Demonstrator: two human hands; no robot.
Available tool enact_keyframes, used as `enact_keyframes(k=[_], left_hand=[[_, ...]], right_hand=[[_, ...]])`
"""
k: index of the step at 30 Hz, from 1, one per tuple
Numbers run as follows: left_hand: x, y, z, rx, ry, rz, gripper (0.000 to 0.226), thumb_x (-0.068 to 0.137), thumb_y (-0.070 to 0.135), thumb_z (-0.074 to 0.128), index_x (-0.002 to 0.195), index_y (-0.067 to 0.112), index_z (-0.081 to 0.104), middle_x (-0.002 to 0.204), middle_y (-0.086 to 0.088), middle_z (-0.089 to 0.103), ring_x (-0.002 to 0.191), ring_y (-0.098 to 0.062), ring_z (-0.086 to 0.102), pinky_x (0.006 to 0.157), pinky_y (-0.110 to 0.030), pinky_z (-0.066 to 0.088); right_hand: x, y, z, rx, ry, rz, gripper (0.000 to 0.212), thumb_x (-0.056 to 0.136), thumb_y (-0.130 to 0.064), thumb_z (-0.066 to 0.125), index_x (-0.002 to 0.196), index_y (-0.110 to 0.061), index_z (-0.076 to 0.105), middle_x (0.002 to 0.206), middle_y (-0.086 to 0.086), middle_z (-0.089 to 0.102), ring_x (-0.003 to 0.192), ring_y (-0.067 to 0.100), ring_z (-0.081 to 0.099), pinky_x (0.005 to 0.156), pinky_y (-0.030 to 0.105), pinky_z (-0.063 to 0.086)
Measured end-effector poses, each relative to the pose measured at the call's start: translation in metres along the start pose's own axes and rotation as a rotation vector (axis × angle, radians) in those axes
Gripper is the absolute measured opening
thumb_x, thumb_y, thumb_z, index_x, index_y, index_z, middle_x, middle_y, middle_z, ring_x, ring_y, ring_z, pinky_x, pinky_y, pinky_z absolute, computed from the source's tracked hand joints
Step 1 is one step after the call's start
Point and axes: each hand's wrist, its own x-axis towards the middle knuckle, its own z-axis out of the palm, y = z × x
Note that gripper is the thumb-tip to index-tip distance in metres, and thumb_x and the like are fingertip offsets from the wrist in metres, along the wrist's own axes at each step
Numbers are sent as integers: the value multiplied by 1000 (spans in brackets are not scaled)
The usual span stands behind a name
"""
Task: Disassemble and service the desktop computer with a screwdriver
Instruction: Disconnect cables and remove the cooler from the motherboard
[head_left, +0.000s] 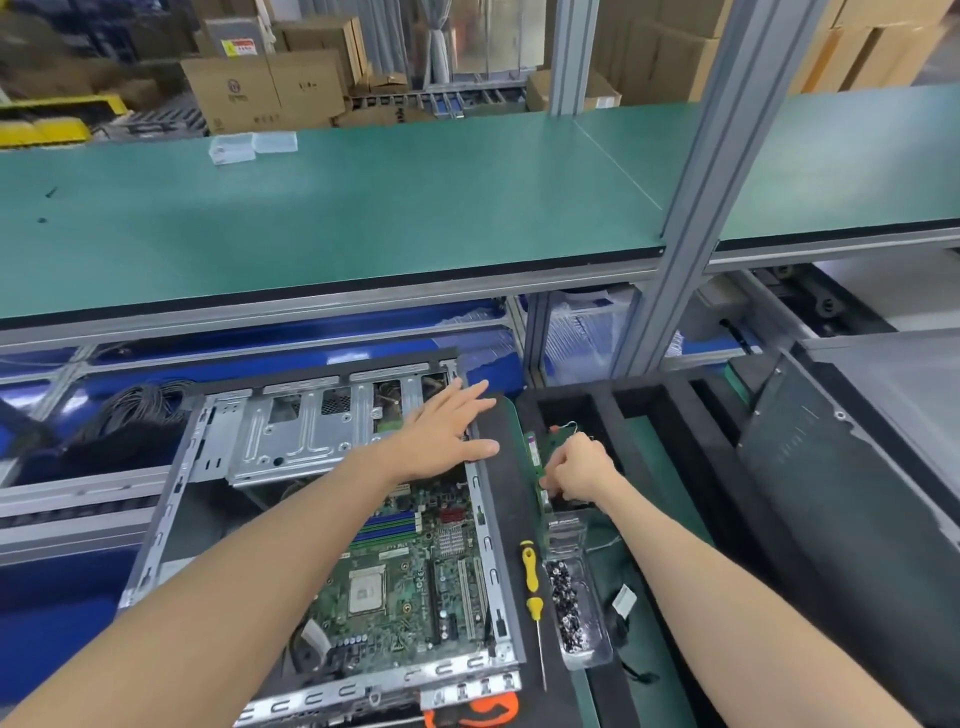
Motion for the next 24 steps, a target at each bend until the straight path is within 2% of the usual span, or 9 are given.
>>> enact_keyframes(k=[4, 7, 10, 13, 15, 17, 20, 22, 24], left_hand=[[-1, -2, 0, -27, -8, 6, 68, 100, 56, 47, 158, 36, 18, 165, 22, -6, 150, -1, -16, 120, -50, -1], [-1, -2, 0, -31, -4, 14, 68, 100, 56, 47, 158, 35, 19, 165, 22, -6, 149, -1, -16, 120, -48, -2], [0, -3, 0, -37, 1, 17, 68, 100, 55, 47, 158, 35, 19, 165, 23, -6, 149, -1, -16, 120, -45, -3], [-1, -2, 0, -34, 8, 21, 68, 100, 55, 47, 158, 34, 19, 165, 21, -5, 150, -2, -16, 121, -46, -3], [-4, 0, -1, -40, 14, 23, 68, 100, 54, 48, 158, 33, 19, 165, 20, -4, 150, -3, -15, 121, -45, -2], [-6, 1, -2, -45, 32, 32, 69, 99, 54, 49, 158, 31, 21, 166, 18, -2, 151, -5, -13, 121, -45, -1], [-13, 3, -3, -106, 91, 58, 68, 98, 49, 55, 157, 27, 28, 167, 12, 8, 153, -8, -1, 124, -41, 7], [-22, 2, -6, -205, 185, 70, 62, 97, 42, 60, 153, 27, 37, 165, 12, 21, 151, -8, 16, 122, -35, 17], [-33, -4, -10, -260, 307, 87, 53, 96, 37, 63, 146, 27, 48, 159, 12, 35, 143, -4, 31, 117, -31, 26]], right_hand=[[5, 0, 10, -87, -50, 31, 16, 88, -16, 73, 98, -4, 71, 101, 13, 72, 96, 34, 71, 90, 47, 58], [9, 1, 15, -151, -62, 54, 16, 87, -17, 73, 97, -5, 71, 102, 12, 72, 100, 34, 69, 91, 46, 57], [10, 1, 21, -278, -26, 74, 11, 85, -12, 67, 96, -8, 65, 99, 9, 67, 92, 30, 67, 85, 38, 56], [7, -2, 23, -381, 24, 49, 18, 86, -16, 70, 98, -13, 57, 106, 7, 65, 95, 28, 63, 77, 35, 49], [6, -7, 19, -382, 38, 32, 27, 85, -23, 75, 101, -13, 56, 111, 7, 62, 101, 31, 63, 80, 37, 50], [5, -14, 12, -302, 54, 17, 29, 84, -29, 77, 101, -10, 62, 108, 10, 64, 98, 31, 65, 86, 41, 55], [-3, -30, -1, -182, 105, -54, 15, 87, -30, 74, 90, -16, 69, 98, 8, 70, 90, 28, 67, 85, 43, 56], [-12, -43, -7, -119, 160, -123, 16, 86, -33, 77, 79, -20, 70, 86, 2, 71, 83, 23, 67, 80, 39, 56], [-23, -57, -10, -76, 232, -188, 18, 87, -35, 75, 76, -23, 70, 81, -3, 69, 78, 19, 65, 75, 36, 56]])
